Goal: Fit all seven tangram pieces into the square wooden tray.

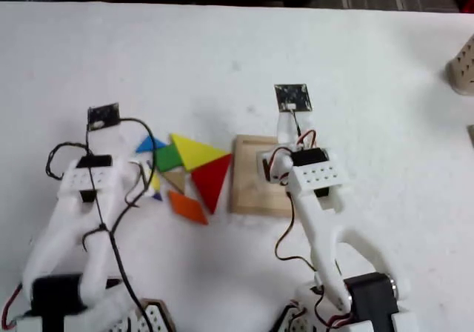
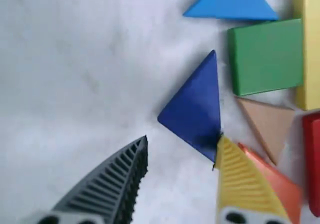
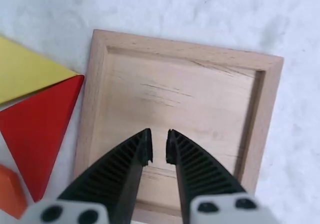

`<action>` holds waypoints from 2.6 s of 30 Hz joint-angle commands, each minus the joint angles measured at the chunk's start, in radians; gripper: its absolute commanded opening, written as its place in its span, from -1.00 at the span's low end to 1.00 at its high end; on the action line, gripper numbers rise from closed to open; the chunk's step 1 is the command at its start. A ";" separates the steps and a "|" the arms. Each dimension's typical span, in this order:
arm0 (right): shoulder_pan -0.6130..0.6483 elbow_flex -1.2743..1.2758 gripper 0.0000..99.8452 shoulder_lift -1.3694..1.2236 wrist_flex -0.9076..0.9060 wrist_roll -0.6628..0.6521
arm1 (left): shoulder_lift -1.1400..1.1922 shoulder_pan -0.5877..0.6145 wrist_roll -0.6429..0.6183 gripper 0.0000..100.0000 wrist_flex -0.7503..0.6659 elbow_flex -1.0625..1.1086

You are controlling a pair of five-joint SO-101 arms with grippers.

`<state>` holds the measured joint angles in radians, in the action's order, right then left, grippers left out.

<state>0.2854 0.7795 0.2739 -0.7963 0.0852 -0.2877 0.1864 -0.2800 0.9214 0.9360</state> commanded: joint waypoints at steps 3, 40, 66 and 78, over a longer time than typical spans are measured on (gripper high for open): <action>-0.005 -0.005 -0.90 0.065 -0.007 0.015 | 0.186 0.015 0.012 -0.51 -0.025 -0.138; -0.005 -0.003 -0.90 0.065 -0.007 0.015 | 0.275 -0.019 0.170 -0.41 -0.072 -0.253; -0.004 -0.003 -0.90 0.065 -0.007 0.021 | 0.363 -0.027 0.219 -0.71 -0.075 -0.328; -0.004 -0.003 -0.90 0.065 -0.005 0.017 | 0.246 0.025 0.222 -0.27 -0.026 -0.336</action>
<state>0.2854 0.7795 0.2739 -0.7963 0.0990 0.0407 0.1788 -0.0683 0.8692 0.6398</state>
